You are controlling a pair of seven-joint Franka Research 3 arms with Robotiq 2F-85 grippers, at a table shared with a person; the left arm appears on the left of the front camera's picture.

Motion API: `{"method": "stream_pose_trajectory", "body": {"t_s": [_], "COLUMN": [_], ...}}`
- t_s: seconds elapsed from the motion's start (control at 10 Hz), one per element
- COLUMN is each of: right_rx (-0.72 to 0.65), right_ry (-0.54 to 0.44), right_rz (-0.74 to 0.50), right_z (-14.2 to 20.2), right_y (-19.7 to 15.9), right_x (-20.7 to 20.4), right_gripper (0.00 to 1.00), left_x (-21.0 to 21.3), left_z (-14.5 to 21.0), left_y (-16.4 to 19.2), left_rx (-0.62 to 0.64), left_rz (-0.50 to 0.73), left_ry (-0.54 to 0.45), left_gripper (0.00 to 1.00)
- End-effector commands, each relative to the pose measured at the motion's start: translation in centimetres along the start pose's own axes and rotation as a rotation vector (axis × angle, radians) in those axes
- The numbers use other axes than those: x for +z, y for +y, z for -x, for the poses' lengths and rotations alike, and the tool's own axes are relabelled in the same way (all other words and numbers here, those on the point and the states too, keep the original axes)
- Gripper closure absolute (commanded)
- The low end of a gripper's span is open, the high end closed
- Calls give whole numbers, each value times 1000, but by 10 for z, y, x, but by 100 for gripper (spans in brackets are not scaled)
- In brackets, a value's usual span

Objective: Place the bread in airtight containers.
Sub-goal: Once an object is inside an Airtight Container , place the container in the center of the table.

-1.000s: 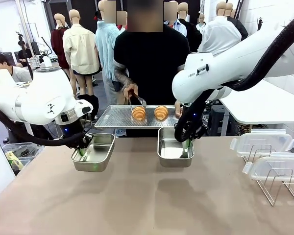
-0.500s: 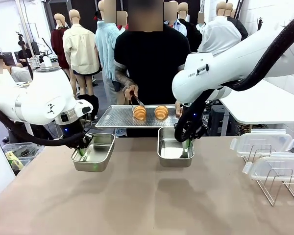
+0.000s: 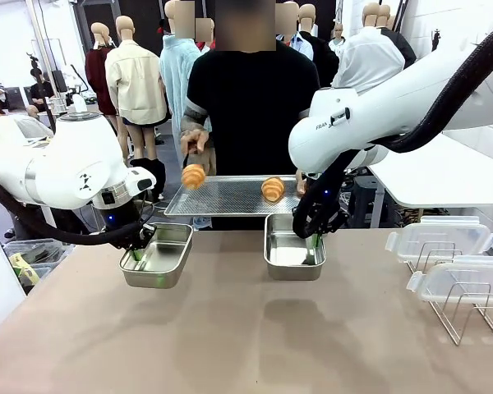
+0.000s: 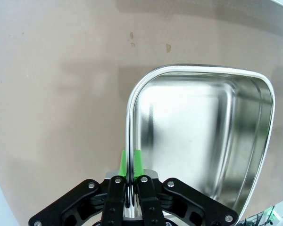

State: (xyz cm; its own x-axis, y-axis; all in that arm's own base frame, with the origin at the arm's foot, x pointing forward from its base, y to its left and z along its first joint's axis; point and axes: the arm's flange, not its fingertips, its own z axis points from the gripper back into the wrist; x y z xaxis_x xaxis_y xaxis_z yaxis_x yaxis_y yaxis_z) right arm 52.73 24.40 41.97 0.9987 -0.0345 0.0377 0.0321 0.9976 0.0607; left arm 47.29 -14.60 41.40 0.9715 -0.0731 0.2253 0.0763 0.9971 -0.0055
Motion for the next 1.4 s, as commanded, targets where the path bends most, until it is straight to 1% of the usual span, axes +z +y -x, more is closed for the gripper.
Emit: {"method": "stream_pose_trajectory", "body": {"t_s": [0.0, 1.3], "right_rx": [8, 8], "right_ry": [0, 0], "right_rz": [2, 2], "right_z": [-1, -1], "right_y": [0, 0], "right_x": [3, 3], "right_gripper": [100, 100], "left_x": [1, 1], "left_z": [-1, -1], "left_y": [0, 0], "left_rx": [2, 2], "left_rz": [-10, -10], "left_ry": [-16, -16], "left_gripper": [100, 100]}}
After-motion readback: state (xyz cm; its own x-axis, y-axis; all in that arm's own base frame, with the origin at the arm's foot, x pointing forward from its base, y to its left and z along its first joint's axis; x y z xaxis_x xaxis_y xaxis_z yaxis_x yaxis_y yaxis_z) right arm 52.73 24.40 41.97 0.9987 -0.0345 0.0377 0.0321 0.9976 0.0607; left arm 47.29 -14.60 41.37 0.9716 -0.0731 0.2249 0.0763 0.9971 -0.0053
